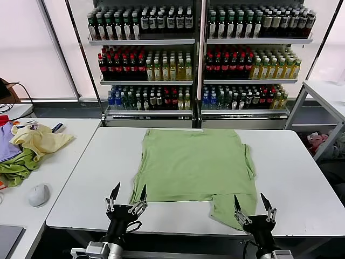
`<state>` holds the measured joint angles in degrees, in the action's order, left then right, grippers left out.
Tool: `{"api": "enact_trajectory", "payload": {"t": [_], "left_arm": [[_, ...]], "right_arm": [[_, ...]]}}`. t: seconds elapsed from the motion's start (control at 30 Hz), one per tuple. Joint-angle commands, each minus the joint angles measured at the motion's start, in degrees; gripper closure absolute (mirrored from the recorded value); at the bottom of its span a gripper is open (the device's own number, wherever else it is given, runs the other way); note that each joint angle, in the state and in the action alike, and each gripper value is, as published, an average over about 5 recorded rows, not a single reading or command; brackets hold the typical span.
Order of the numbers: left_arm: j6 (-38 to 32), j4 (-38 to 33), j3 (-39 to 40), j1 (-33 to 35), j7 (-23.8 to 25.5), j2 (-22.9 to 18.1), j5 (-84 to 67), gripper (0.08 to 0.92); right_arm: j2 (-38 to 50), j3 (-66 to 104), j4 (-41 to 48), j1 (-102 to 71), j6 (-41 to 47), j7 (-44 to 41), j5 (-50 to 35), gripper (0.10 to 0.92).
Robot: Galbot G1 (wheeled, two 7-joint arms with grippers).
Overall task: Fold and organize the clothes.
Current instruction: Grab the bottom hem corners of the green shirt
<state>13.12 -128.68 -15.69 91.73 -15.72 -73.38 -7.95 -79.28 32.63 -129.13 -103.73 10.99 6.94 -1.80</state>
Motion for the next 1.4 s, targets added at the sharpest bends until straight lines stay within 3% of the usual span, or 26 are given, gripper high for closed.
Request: {"api": "enact_trajectory", "payload": {"t": [0.03, 0.3, 0.6, 0.8, 1.23, 1.4], "left_arm": [[14.3, 10.1, 1.9, -9.2, -3.2, 2.0, -3.9, 0.177], [19.4, 16.6, 4.1, -16.3, -6.4, 1.5, -4.2, 0.177], [20.3, 17.9, 4.8, -17.6, -8.5, 0.4, -4.1, 0.186], [20.4, 18.3, 4.9, -17.8, -8.8, 0.6, -8.3, 0.328], [20.3, 15.7, 5.2, -15.6, -8.7, 1.4, -16.5, 0.701], [18.8, 11.0, 5.8, -13.1, -7.9, 2.3, -15.8, 0.846]], "right_arm": [[-0.4, 0.1, 1.1, -1.9, 3.4, 1.5, 1.8, 0.203], [-1.1, -1.6, 3.8, -0.1, 4.0, 0.6, 0.9, 0.203], [-1.9, -3.1, 6.6, 1.5, 5.8, 1.5, -0.5, 0.203], [-2.1, -3.0, 8.0, 2.1, 6.4, 3.2, -3.5, 0.218], [-1.5, -2.7, 9.0, 3.4, 5.6, 2.4, -7.3, 0.576], [-0.9, -1.7, 8.6, 3.2, 2.0, 0.0, -7.9, 0.715]]}}
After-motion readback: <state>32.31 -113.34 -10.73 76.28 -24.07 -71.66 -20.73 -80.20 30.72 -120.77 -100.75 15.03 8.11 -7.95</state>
